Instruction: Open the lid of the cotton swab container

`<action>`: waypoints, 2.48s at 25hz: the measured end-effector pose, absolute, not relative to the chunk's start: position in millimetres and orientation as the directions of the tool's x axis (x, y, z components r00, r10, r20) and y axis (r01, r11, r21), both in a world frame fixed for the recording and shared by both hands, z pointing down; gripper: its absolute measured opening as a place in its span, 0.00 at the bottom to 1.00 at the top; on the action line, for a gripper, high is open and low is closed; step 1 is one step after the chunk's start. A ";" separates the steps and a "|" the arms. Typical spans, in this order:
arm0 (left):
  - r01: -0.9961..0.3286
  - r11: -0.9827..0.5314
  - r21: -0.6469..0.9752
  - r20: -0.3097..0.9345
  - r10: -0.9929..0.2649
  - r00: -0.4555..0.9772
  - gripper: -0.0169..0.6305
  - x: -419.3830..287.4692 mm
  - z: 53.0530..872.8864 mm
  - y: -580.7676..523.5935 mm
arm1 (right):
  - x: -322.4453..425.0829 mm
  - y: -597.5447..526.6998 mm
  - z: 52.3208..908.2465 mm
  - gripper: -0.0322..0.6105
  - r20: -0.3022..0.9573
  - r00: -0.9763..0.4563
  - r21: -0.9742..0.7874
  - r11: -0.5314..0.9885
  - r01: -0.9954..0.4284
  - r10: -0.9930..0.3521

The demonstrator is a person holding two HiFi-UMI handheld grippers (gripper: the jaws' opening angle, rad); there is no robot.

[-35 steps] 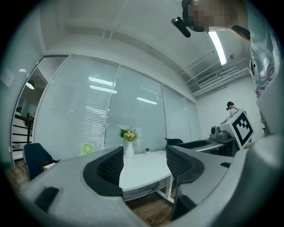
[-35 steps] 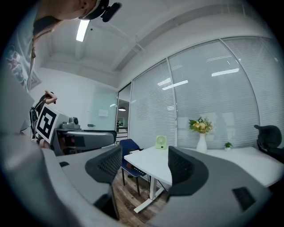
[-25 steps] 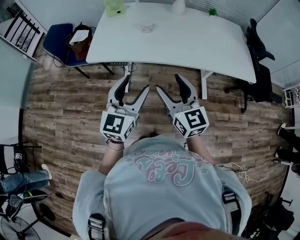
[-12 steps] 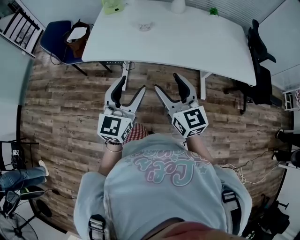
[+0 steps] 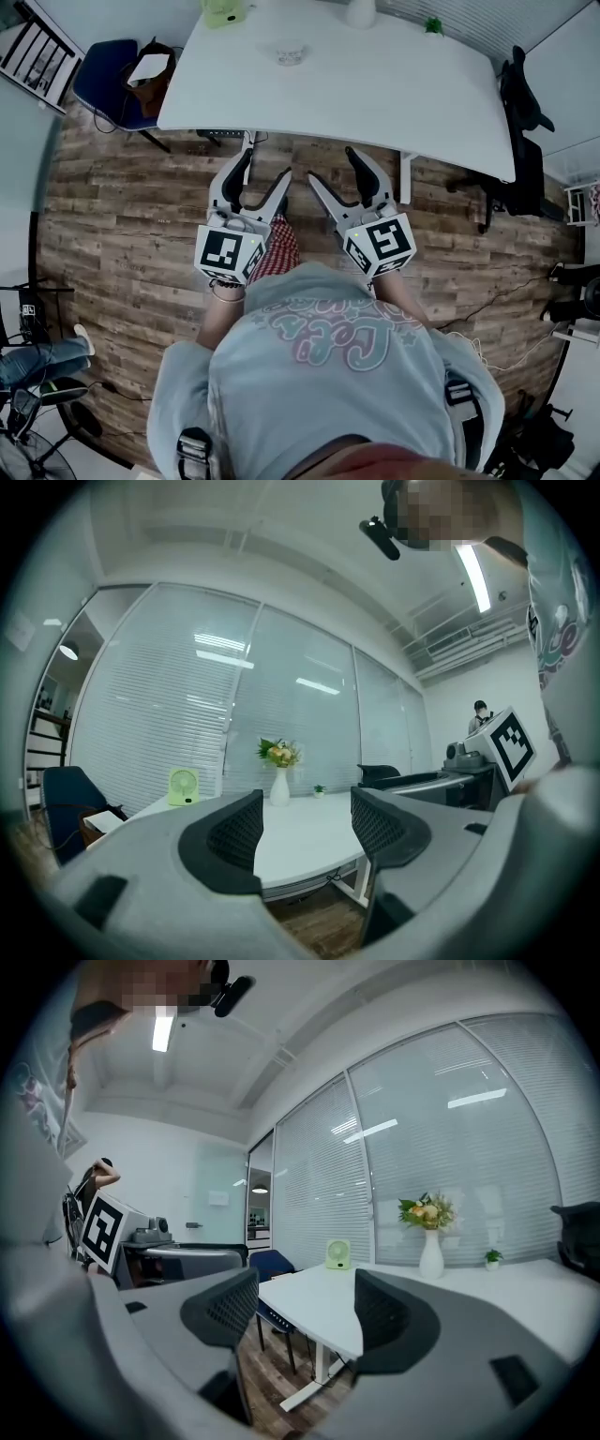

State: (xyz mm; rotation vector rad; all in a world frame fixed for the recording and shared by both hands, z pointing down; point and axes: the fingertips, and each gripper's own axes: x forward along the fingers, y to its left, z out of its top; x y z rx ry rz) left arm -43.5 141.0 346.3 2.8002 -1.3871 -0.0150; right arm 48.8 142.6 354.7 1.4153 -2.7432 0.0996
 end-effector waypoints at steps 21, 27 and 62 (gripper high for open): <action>-0.733 -0.680 -0.001 0.023 -0.733 0.680 0.47 -57.9 344.1 -89.2 | 32.7 -84.9 352.0 0.53 0.069 -0.517 -0.033 0.516 -0.856 -0.853; -0.708 -0.706 0.012 0.034 -0.708 0.706 0.47 -57.9 341.4 -144.5 | 33.2 -139.9 348.4 0.53 0.072 -0.484 -0.048 0.482 -0.875 -0.872; -0.705 -0.709 -0.006 0.094 -0.702 0.706 0.47 -48.8 349.8 -249.1 | 57.6 -253.1 344.2 0.53 0.103 -0.504 -0.023 0.504 -0.863 -0.858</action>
